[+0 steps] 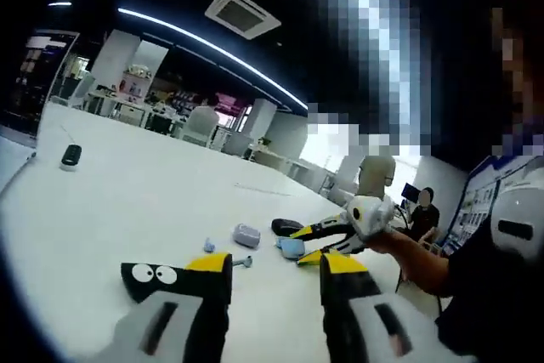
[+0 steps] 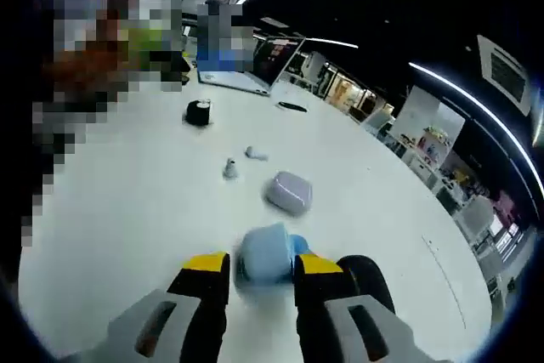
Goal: Pick up the earbuds from the table and place the earbuds into the earbud case
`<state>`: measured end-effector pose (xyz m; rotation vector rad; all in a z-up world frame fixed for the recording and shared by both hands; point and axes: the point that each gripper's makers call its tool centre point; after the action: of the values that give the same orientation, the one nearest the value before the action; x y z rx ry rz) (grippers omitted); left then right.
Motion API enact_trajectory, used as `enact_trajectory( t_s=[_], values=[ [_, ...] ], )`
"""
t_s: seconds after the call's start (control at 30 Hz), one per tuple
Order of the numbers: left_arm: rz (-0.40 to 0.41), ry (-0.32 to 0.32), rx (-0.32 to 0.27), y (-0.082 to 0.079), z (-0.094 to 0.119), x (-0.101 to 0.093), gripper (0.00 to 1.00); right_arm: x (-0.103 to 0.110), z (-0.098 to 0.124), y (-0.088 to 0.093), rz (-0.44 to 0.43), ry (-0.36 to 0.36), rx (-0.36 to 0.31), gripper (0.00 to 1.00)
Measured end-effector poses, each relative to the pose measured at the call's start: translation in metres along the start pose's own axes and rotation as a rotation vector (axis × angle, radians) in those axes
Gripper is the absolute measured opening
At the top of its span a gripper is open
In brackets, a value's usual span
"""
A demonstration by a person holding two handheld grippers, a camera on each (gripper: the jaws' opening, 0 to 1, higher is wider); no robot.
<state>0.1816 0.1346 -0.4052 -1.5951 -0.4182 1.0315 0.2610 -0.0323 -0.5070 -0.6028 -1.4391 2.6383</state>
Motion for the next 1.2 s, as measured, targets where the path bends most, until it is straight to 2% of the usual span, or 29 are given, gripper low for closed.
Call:
enact_trajectory(
  t_s=[0.03, 0.1, 0.2, 0.37, 0.53, 0.57, 0.67, 0.73, 0.8, 0.87, 0.93, 1.0, 1.03, 1.1, 1.13, 1.17, 1.2],
  values=[
    [-0.002, 0.0, 0.003, 0.001, 0.0, -0.002, 0.43, 0.004, -0.001, -0.002, -0.028, -0.007, -0.02, 0.24],
    [-0.005, -0.003, 0.014, 0.004, 0.0, -0.006, 0.43, 0.004, 0.001, -0.001, -0.025, -0.007, -0.018, 0.24],
    [0.002, 0.013, 0.032, 0.016, -0.001, -0.014, 0.43, 0.003, 0.003, -0.002, -0.008, 0.037, -0.031, 0.23],
    [0.069, 0.041, 0.049, 0.03, 0.0, -0.024, 0.43, 0.005, 0.009, -0.001, -0.007, 0.096, -0.067, 0.23],
    [0.119, 0.05, 0.025, 0.03, 0.004, -0.024, 0.42, 0.005, 0.019, 0.0, 0.011, 0.141, -0.074, 0.23],
    [0.138, 0.072, 0.009, 0.027, 0.004, -0.027, 0.41, 0.005, 0.021, 0.001, 0.003, 0.147, -0.075, 0.23],
    [0.221, 0.144, -0.038, 0.019, 0.005, -0.034, 0.31, 0.004, 0.027, -0.002, 0.001, 0.177, -0.084, 0.23],
    [0.213, 0.142, -0.037, 0.021, 0.004, -0.03, 0.3, 0.005, 0.029, -0.009, 0.013, 0.188, -0.116, 0.23],
    [0.218, 0.159, -0.015, 0.025, -0.002, -0.027, 0.3, 0.008, 0.029, -0.021, 0.024, 0.187, -0.141, 0.23],
    [0.243, 0.169, 0.008, 0.029, -0.007, -0.022, 0.33, 0.012, 0.028, -0.044, 0.062, 0.19, -0.205, 0.23],
    [0.255, 0.18, 0.019, 0.033, -0.013, -0.02, 0.4, 0.02, 0.026, -0.066, 0.1, 0.178, -0.265, 0.23],
    [0.313, 0.199, 0.036, 0.037, -0.018, -0.023, 0.51, 0.028, 0.018, -0.085, 0.15, 0.162, -0.299, 0.23],
    [0.313, 0.205, 0.029, 0.035, -0.019, -0.026, 0.53, 0.031, 0.015, -0.096, 0.179, 0.154, -0.317, 0.23],
    [0.314, 0.218, 0.014, 0.03, -0.021, -0.031, 0.53, 0.038, 0.009, -0.119, 0.237, 0.139, -0.352, 0.22],
    [0.314, 0.224, 0.007, 0.028, -0.022, -0.034, 0.53, 0.039, 0.008, -0.121, 0.249, 0.135, -0.353, 0.22],
    [0.293, 0.239, 0.009, 0.027, -0.021, -0.04, 0.5, 0.046, 0.004, -0.131, 0.323, 0.127, -0.369, 0.22],
    [0.275, 0.252, 0.014, 0.027, -0.021, -0.043, 0.46, 0.05, -0.001, -0.132, 0.326, 0.123, -0.365, 0.22]
  ],
)
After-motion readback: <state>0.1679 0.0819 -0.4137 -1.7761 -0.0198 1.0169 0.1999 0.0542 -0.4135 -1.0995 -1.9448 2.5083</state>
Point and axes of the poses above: the point that each gripper's makers call its tool centre point, and the gripper's own axes: z roughly backward along the fingers, x roughly to its left, y roughly out of its underside, and after that the axes turned 6 degrees about -x, right-handed
